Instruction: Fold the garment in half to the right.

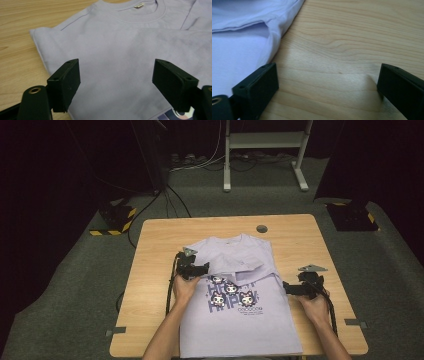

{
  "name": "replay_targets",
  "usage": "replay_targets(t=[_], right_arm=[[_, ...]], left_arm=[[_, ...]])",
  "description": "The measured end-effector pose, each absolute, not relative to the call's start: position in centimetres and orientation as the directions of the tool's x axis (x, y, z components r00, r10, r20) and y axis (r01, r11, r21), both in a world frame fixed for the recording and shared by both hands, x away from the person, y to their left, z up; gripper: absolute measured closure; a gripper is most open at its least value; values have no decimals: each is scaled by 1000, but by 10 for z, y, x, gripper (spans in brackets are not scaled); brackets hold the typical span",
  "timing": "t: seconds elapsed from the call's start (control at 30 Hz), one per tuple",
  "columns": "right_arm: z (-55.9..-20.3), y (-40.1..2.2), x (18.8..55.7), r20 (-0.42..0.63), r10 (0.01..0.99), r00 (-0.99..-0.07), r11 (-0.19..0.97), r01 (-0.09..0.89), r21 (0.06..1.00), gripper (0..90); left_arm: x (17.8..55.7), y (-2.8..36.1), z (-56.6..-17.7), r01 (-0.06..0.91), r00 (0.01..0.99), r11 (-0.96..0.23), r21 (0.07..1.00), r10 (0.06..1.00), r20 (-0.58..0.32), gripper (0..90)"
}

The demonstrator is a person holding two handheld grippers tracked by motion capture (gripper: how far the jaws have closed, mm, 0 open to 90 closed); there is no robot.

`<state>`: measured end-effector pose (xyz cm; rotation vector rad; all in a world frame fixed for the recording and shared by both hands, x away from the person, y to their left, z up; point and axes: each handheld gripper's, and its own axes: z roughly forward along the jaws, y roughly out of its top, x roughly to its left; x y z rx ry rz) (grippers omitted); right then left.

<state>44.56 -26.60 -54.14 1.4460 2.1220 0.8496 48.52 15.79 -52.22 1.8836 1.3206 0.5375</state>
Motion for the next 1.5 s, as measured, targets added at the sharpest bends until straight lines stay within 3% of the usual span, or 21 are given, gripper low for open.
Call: replay_targets(t=[0.17, 0.4, 0.57, 0.73, 0.9, 0.97, 1.07, 1.27, 1.5], right_arm=[[-522, -236, 453, 43, 908, -417, 251, 623, 741, 59], [-505, -186, 473, 68, 867, -494, 251, 550, 796, 83], [-504, -154, 495, 74, 868, -491, 243, 549, 800, 92], [-516, -126, 513, 21, 878, -478, 294, 574, 764, 100], [-534, -126, 525, -56, 890, -453, 357, 613, 705, 87], [-537, -137, 529, -15, 898, -441, 322, 632, 705, 79], [-534, -150, 531, -63, 913, -404, 329, 633, 701, 90], [-518, -146, 523, -29, 904, -426, 297, 578, 760, 131], [-531, -130, 532, -104, 883, -458, 397, 610, 685, 99]], left_arm=[[489, 157, -529, 612, 383, -174, 771, 919, -96, 215], [493, 159, -532, 632, 336, -151, 760, 937, -94, 118], [493, 163, -535, 655, 322, -164, 738, 943, -77, 65], [494, 160, -538, 664, 314, -209, 718, 949, -13, 80], [495, 168, -540, 682, 293, -201, 703, 956, -11, 82], [495, 174, -540, 683, 282, -194, 704, 959, -10, 79], [494, 185, -539, 700, 248, -167, 695, 969, -17, 82], [492, 176, -529, 664, 275, -119, 738, 957, -93, 100], [503, 166, -538, 698, 273, -191, 690, 962, -10, 75]])
